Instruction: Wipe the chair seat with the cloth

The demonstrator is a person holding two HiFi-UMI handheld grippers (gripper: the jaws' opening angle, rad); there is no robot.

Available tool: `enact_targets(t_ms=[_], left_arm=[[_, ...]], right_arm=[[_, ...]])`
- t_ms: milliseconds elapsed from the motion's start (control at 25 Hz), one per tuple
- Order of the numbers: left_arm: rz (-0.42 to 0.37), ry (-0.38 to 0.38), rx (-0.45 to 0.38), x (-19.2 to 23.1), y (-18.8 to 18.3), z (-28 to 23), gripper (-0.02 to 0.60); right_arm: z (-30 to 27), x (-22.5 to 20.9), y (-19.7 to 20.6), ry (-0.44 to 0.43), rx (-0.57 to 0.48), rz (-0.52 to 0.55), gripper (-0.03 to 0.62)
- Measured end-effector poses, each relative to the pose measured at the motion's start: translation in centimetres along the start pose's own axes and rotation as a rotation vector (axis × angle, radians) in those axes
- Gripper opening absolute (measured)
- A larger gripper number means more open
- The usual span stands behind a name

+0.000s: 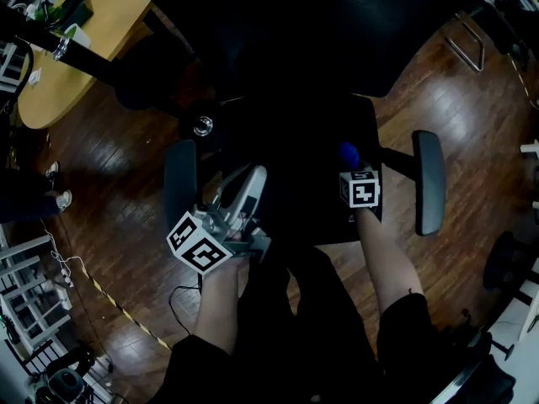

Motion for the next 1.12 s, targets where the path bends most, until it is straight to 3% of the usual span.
enact_targets(t_ms=[280,480,600,840,1120], left_arm=[[-0.035,-0.038,-0.073,-0.8,-3.8,3.2,-0.003],[-0.06,-0.075,-0.115,-0.4,-6.0,6.1,-0.003],[-0.061,-0.089,-0.147,-0.1,-7.0,7.5,-0.003],[-0.069,-0.095,-0.16,-0.2,-7.8,9.3,-0.003],[-0.038,-0.055,-0.11,-0.5,-6.0,7.1,-0.003]], right_arm=[[-2.6,15.3,-0.9,-0.282,0.026,0.013,0.038],[-3.1,24.9,0.2,-0.439,0.061,0.037,0.038],[-3.5,28.5,1.8,-0.506,0.087,0.021,0.038],[-3.5,28.8,2.5,-0.488,0.068,0.06,0.038],[-2.9,21.3,3.7,-0.335,0.096,0.051,0.038]])
Point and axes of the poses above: the fingertips, and each gripper's own axes: z backward along the fingers, x to its left, y out of its underside, the point moved 1 cm from there along z, backward along the fingers, and after that the axes turned 13 degrees about -x, right-handed, at the moved point
